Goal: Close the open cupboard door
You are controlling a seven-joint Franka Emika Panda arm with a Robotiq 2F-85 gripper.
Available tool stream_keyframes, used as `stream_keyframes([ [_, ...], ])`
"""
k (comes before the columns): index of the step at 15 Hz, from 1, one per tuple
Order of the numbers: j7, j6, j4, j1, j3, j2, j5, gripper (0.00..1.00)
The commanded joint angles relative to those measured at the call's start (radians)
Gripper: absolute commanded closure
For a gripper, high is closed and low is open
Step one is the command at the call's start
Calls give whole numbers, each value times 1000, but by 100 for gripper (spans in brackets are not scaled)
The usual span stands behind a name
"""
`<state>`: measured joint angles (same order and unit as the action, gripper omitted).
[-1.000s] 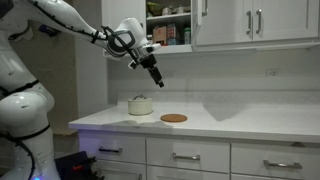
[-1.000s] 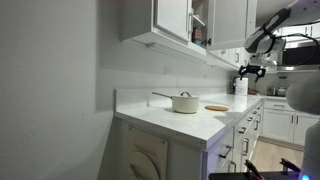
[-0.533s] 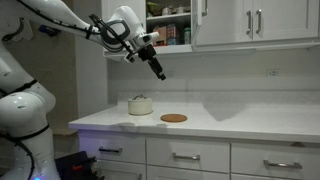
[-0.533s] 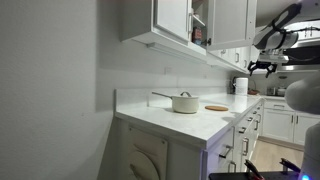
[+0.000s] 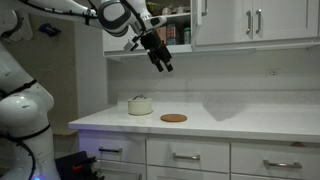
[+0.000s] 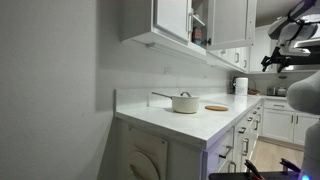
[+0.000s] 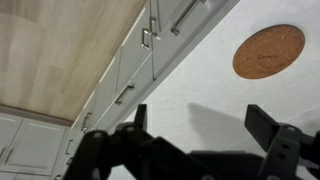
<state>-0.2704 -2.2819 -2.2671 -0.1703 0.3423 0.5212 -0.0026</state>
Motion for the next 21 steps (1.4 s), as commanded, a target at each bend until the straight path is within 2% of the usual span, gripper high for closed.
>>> stream_keyframes([
  [1, -181, 101, 151, 55, 65, -92, 43, 0],
  [6, -348, 150, 317, 85, 129, -199, 102, 0],
  [10, -410, 161, 439, 67, 138, -280, 157, 0],
  [14, -428, 147, 525, 47, 123, -330, 186, 0],
  [21, -366, 73, 630, 13, 91, -367, 183, 0],
])
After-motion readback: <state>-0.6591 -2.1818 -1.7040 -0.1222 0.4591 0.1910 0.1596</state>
